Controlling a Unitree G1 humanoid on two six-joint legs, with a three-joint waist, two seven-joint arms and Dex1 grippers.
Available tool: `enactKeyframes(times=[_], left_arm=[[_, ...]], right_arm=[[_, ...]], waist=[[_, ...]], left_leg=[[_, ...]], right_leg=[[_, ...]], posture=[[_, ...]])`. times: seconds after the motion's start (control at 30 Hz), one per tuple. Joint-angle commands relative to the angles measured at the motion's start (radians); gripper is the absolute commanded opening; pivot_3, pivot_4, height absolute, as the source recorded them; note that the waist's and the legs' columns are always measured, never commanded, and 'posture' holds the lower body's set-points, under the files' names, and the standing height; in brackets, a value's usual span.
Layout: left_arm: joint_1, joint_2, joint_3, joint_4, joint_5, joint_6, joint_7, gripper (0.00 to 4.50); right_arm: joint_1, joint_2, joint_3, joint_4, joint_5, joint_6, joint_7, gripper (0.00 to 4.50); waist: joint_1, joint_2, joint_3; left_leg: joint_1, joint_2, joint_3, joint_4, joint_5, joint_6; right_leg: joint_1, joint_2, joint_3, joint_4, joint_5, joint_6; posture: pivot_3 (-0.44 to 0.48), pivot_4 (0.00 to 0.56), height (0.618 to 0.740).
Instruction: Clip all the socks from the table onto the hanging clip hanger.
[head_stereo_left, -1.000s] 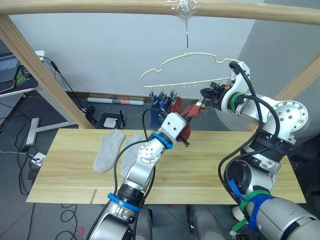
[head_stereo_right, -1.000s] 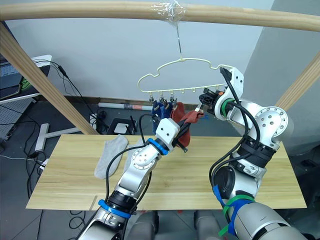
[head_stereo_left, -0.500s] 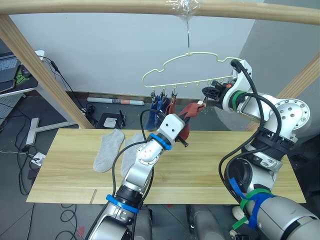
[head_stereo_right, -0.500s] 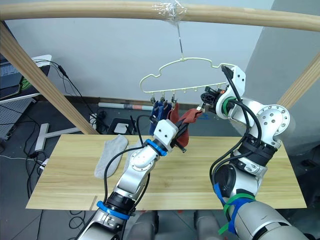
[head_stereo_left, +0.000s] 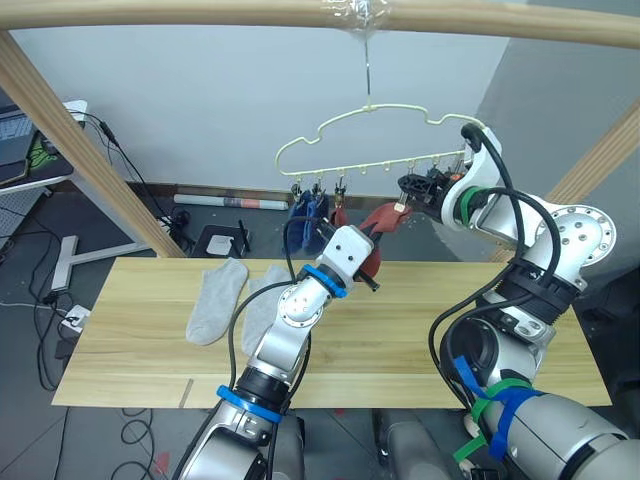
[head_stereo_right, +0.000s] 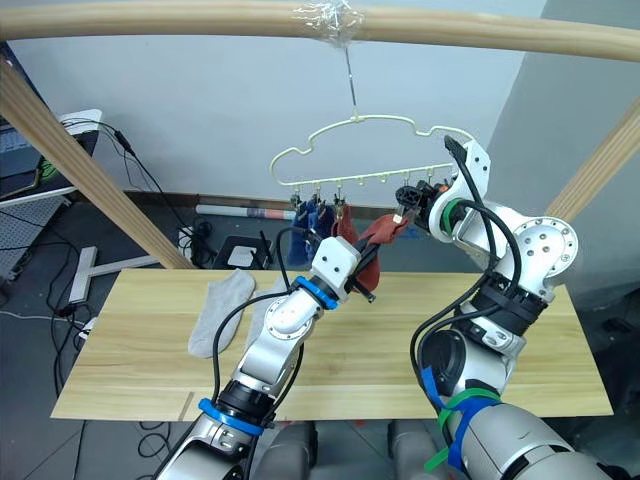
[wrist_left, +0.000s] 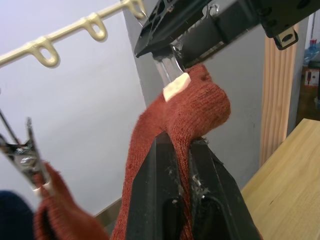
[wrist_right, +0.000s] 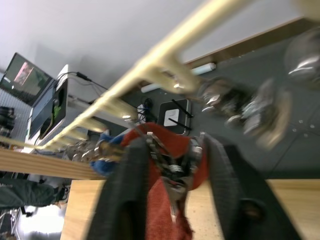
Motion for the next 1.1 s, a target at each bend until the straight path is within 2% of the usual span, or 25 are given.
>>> enactKeyframes(times=[0.03,0.17,0.4,0.47,0.53,0.73,0.83,0.93,0.97,1.07,1.1], left_arm=[[-0.013,-0.014,-0.009,-0.036,-0.003,-0.022,-0.006,0.0],[-0.016,-0.023,-0.016,-0.033,-0.006,-0.013,-0.014,0.0],[-0.031,-0.07,0.007,-0.015,-0.044,0.052,-0.017,0.0],[-0.027,-0.081,0.023,-0.004,-0.081,0.073,-0.027,0.0],[-0.026,-0.084,0.038,0.003,-0.116,0.098,-0.047,0.52],[-0.021,-0.061,0.057,-0.007,-0.144,0.131,-0.076,2.2],[0.016,0.003,0.087,-0.079,-0.17,0.171,-0.114,3.15],[0.068,0.08,0.111,-0.186,-0.211,0.235,-0.164,4.08],[0.085,0.107,0.119,-0.226,-0.23,0.262,-0.184,4.41],[0.113,0.167,0.145,-0.314,-0.271,0.328,-0.217,4.49],[0.121,0.185,0.156,-0.34,-0.284,0.345,-0.227,4.5]], right_arm=[[-0.011,-0.009,-0.019,-0.016,0.046,0.008,-0.021,3.18],[-0.005,-0.026,-0.014,-0.025,0.089,0.008,-0.021,4.45],[0.084,-0.133,0.022,-0.097,0.397,0.008,-0.053,4.45],[0.163,-0.207,0.092,-0.184,0.485,0.008,-0.029,4.45],[0.236,-0.266,0.155,-0.286,0.535,0.008,0.004,4.5],[0.367,-0.28,0.263,-0.456,0.462,-0.07,0.007,4.5],[0.513,-0.324,0.442,-0.575,0.32,-0.245,0.036,4.5],[0.609,-0.339,0.585,-0.608,0.175,-0.426,0.057,4.5],[0.631,-0.339,0.623,-0.61,0.131,-0.479,0.062,4.5],[0.675,-0.339,0.692,-0.602,0.03,-0.598,0.073,4.5],[0.685,-0.345,0.714,-0.598,-0.003,-0.632,0.08,4.32]], waist=[[-0.006,0.001,0.001],[-0.019,0.003,0.002],[-0.023,0.003,0.002],[-0.022,0.004,0.001],[-0.027,0.004,0.001],[-0.051,0.005,0.0],[-0.052,0.006,0.0],[-0.054,0.006,0.0],[-0.053,0.006,0.0],[-0.048,0.006,0.0],[-0.042,0.006,0.0]], left_leg=[[-0.001,0.0,0.0,0.0,0.0,0.0],[-0.002,0.0,0.001,-0.001,0.0,0.0],[-0.006,0.0,0.001,0.0,0.0,0.0],[-0.007,0.0,0.002,0.0,0.0,0.0],[-0.007,0.0,0.001,0.0,0.0,0.0],[-0.007,0.0,0.002,0.0,0.001,0.001],[-0.006,0.0,0.002,0.0,0.001,0.002],[-0.006,0.0,0.003,0.0,0.001,0.002],[-0.006,0.0,0.004,0.0,0.001,0.002],[-0.007,0.0,0.003,0.0,0.002,0.002],[-0.007,0.0,0.004,0.0,0.002,0.002]], right_leg=[[-0.001,0.0,0.0,0.0,0.0,0.0],[-0.003,0.0,0.0,0.001,0.002,-0.003],[-0.007,0.0,0.001,0.001,0.003,-0.003],[-0.008,0.0,0.002,0.002,0.003,-0.003],[-0.008,0.0,0.001,0.001,0.003,-0.003],[-0.009,0.001,0.002,0.002,0.001,0.002],[-0.009,0.001,0.002,0.003,0.001,0.002],[-0.01,0.001,0.004,0.003,0.001,0.003],[-0.011,0.001,0.004,0.003,0.001,0.003],[-0.011,0.001,0.004,0.002,0.001,0.003],[-0.011,0.001,0.005,0.002,0.001,0.003]], posture=[[-0.061,0.243,0.74],[-0.065,0.237,0.74],[-0.071,0.229,0.74],[-0.093,0.221,0.74],[-0.099,0.219,0.74],[-0.096,0.218,0.74],[-0.074,0.22,0.74],[-0.074,0.22,0.74],[-0.044,0.224,0.74],[-0.044,0.224,0.74],[-0.044,0.224,0.74]])
